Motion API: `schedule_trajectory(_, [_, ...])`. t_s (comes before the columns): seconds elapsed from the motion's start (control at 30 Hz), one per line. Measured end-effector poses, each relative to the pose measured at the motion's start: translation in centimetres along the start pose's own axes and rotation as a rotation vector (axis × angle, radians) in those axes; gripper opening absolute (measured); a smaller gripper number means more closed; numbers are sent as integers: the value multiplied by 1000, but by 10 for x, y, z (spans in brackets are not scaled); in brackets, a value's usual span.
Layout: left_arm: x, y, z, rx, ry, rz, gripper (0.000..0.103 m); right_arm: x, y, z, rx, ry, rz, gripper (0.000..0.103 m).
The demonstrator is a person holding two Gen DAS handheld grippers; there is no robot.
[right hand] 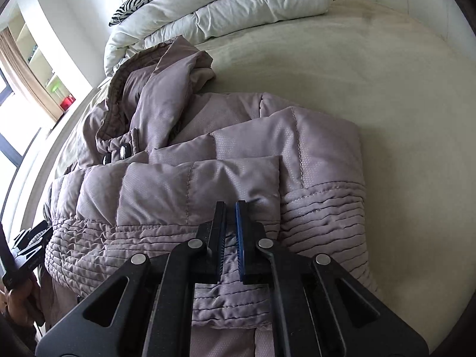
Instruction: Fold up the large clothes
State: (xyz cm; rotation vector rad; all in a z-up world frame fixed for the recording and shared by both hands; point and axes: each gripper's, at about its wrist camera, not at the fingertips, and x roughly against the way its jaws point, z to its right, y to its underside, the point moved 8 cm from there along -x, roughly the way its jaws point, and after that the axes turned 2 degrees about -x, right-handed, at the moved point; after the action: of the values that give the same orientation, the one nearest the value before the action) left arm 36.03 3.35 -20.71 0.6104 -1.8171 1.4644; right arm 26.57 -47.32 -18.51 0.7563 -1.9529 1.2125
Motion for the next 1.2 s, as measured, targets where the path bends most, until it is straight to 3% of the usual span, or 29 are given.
schedule_trajectory(0.1, [30, -11, -26, 87, -7, 62, 61, 8, -3, 2, -22, -45, 2, 4])
schedule_trajectory(0.13, [40, -15, -36, 110, -14, 90, 62, 16, -4, 2, -39, -62, 13, 9])
schedule_trajectory(0.2, [48, -25, -43, 126, -17, 104, 62, 37, -8, 1, -40, -56, 65, 9])
schedule_trajectory(0.37, [30, -32, -8, -14, -46, 74, 62, 63, -16, -44, 79, -84, 122, 9])
schedule_trajectory(0.47, [-1, -15, 16, -83, -63, -7, 60, 54, -10, -80, 216, -54, 103, 9])
schedule_trajectory(0.6, [-12, -8, 21, -68, -86, 10, 60, 10, 14, -74, 242, 20, -36, 9])
schedule_trajectory(0.7, [-18, -7, 24, -92, -89, 6, 60, 4, 19, -65, 230, -37, 1, 8])
schedule_trajectory(0.9, [-4, -10, 14, -23, -40, -6, 60, 6, 19, -65, 261, 1, 20, 9])
schedule_trajectory(0.97, [16, -19, 7, 11, -28, 24, 64, 15, 13, -67, 231, -24, 3, 9])
schedule_trajectory(1.03, [38, -37, 3, 17, -20, 88, 89, 31, -1, -72, 205, -102, 33, 10])
schedule_trajectory(1.1, [54, -60, 3, 16, -1, 146, 102, 45, -23, -74, 191, -142, 80, 23])
schedule_trajectory(1.13, [56, -72, 4, 16, 24, 152, 103, 49, -35, -73, 176, -162, 89, 50])
schedule_trajectory(1.17, [53, -83, 7, 17, 63, 144, 103, 49, -48, -73, 151, -188, 97, 87])
schedule_trajectory(1.2, [47, -94, 8, 26, 103, 136, 103, 51, -63, -72, 120, -213, 121, 95])
